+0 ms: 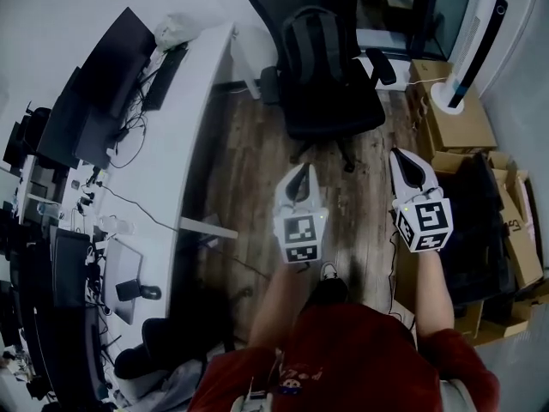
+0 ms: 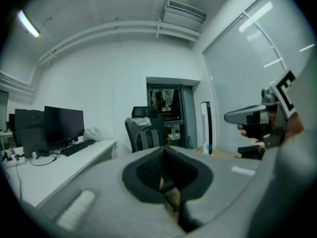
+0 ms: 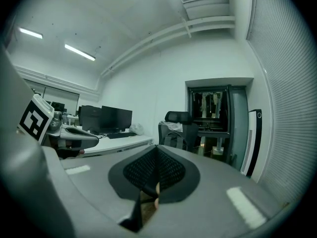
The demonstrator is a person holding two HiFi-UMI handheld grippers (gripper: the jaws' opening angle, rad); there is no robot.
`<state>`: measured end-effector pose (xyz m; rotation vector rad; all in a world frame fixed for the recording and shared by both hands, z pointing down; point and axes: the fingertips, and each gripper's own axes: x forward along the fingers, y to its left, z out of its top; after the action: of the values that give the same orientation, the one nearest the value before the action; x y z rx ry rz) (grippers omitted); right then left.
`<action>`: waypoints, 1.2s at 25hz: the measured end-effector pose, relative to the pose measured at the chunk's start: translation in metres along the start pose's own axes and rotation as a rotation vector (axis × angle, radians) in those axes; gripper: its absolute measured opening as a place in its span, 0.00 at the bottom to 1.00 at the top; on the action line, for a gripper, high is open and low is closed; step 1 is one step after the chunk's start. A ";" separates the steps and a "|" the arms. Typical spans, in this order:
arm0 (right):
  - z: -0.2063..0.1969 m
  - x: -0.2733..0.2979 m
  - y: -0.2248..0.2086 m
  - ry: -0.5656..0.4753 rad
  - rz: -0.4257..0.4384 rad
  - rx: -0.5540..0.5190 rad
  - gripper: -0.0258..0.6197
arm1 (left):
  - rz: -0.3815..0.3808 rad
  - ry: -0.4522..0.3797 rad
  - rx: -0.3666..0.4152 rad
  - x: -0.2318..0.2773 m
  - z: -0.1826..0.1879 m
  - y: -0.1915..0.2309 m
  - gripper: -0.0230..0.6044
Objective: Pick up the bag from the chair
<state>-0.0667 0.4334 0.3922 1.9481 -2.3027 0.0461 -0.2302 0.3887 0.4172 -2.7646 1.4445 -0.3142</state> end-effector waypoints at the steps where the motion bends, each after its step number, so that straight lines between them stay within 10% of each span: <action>1: 0.001 0.012 -0.001 0.004 -0.004 0.000 0.04 | -0.001 -0.001 -0.002 0.008 0.001 0.008 0.03; 19: 0.023 0.142 -0.020 -0.002 -0.015 -0.010 0.04 | -0.014 -0.025 -0.014 0.116 0.019 0.088 0.03; 30: 0.020 0.242 -0.112 -0.015 0.013 0.029 0.04 | 0.017 -0.031 0.010 0.237 0.045 0.090 0.03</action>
<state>0.0033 0.1748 0.3937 1.9538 -2.3369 0.0666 -0.1634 0.1401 0.4054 -2.7352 1.4546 -0.2758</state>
